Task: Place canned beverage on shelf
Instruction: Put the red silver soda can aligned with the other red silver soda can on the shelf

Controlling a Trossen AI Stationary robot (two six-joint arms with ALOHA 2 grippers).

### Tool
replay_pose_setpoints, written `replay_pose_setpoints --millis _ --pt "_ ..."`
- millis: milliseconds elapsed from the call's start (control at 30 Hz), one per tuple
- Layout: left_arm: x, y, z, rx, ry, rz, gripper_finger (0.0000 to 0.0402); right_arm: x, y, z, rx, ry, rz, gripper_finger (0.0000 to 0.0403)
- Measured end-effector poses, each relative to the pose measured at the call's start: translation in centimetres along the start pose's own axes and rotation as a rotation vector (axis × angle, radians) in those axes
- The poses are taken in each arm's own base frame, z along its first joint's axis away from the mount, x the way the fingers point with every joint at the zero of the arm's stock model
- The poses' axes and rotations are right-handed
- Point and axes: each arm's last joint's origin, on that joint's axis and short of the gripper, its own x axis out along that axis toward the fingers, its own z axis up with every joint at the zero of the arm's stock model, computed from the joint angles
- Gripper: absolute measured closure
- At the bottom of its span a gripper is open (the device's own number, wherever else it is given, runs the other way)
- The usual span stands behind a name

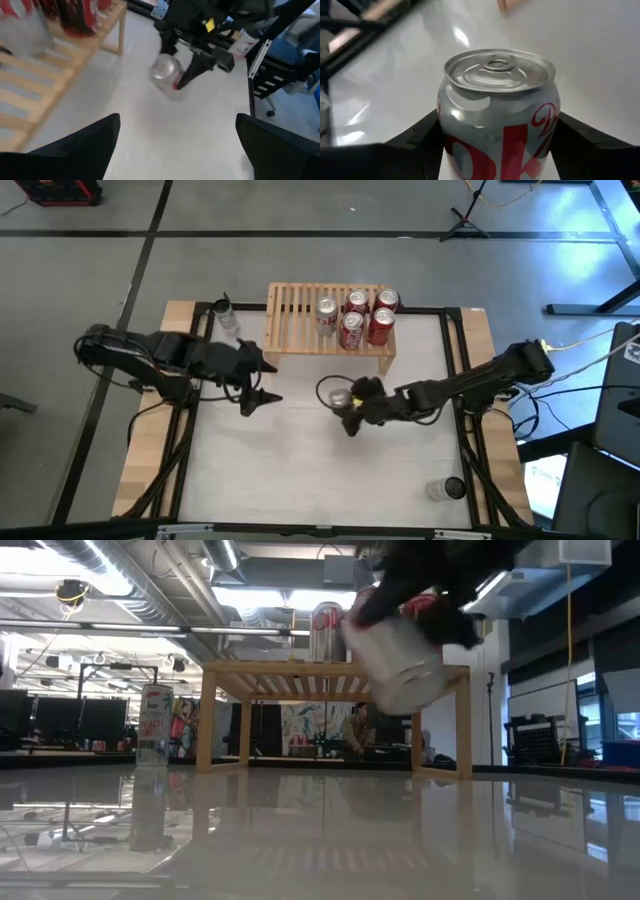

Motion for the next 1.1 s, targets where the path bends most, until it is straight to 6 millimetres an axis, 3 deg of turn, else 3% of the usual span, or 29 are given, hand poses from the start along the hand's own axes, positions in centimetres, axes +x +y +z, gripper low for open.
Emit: replay_pose_setpoints --millis 200,333,533,867,1100 --pt "1.1 -1.3 -2.4 -0.103 0.044 -0.021 0.0015 4.5 1.6 -0.9 -0.201 -0.194 0.031 0.014" --pt "1.5 -1.6 -3.9 -0.182 0.105 -0.006 0.0015 6.9 2.3 -1.6 -0.213 -0.281 0.081 0.014" --pt "1.7 -1.7 -5.4 -0.231 0.146 0.052 0.0015 10.0 1.8 -2.9 -0.188 -0.323 0.073 0.014" --pt "2.5 -1.3 -6.7 -0.307 0.18 0.087 0.0015 11.9 1.2 -4.0 -0.228 -0.336 0.02 0.0137" --pt "2.8 -1.4 -6.7 -0.32 0.17 0.103 0.0015 12.2 1.2 -4.1 -0.261 -0.346 0.024 0.0067"
